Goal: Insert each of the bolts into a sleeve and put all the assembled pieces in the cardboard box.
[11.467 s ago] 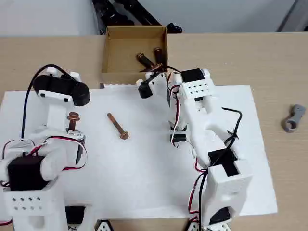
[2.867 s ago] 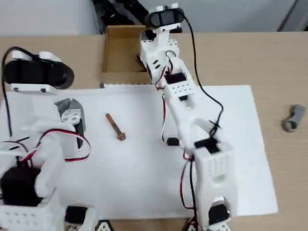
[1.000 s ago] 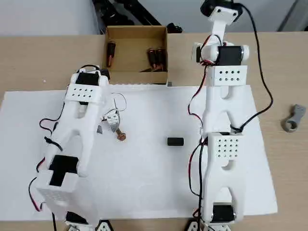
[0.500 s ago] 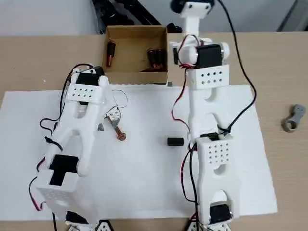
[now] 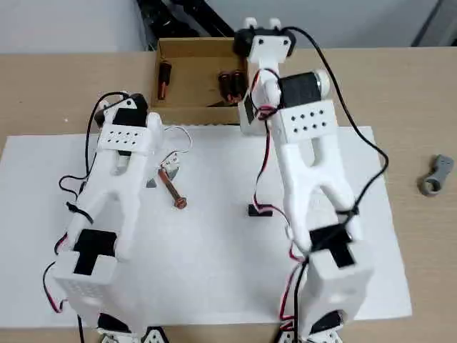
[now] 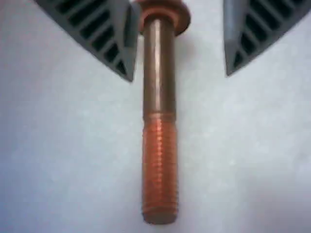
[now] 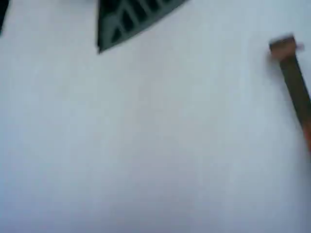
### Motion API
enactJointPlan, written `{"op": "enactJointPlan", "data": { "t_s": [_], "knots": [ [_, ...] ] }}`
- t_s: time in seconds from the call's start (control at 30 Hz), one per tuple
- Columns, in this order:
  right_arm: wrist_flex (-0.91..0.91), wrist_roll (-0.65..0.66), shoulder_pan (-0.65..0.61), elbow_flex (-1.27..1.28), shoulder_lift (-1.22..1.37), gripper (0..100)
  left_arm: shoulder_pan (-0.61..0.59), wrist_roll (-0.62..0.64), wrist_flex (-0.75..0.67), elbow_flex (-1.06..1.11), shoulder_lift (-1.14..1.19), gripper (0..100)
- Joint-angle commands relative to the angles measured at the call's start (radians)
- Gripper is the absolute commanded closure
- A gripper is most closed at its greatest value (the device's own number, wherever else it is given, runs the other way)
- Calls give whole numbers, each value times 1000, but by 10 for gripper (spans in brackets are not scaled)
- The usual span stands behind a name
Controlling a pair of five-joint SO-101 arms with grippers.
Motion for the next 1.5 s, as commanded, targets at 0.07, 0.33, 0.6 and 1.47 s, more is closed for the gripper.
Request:
{"op": "enactJointPlan", "data": {
  "t_s": [0.07, 0.33, 0.6, 1.47],
  "knots": [
    [-2, 14, 1, 258, -222, 872, 14, 46, -35, -33, -5, 885],
    [-16, 11, 1, 572, -400, 872, 66, 66, -121, 39, -5, 885],
    [-16, 8, 1, 710, -443, 872, 64, 80, -218, 124, -3, 885],
    [-18, 6, 1, 786, -443, 876, 38, -6, -69, -50, 285, 996]
  ]
}}
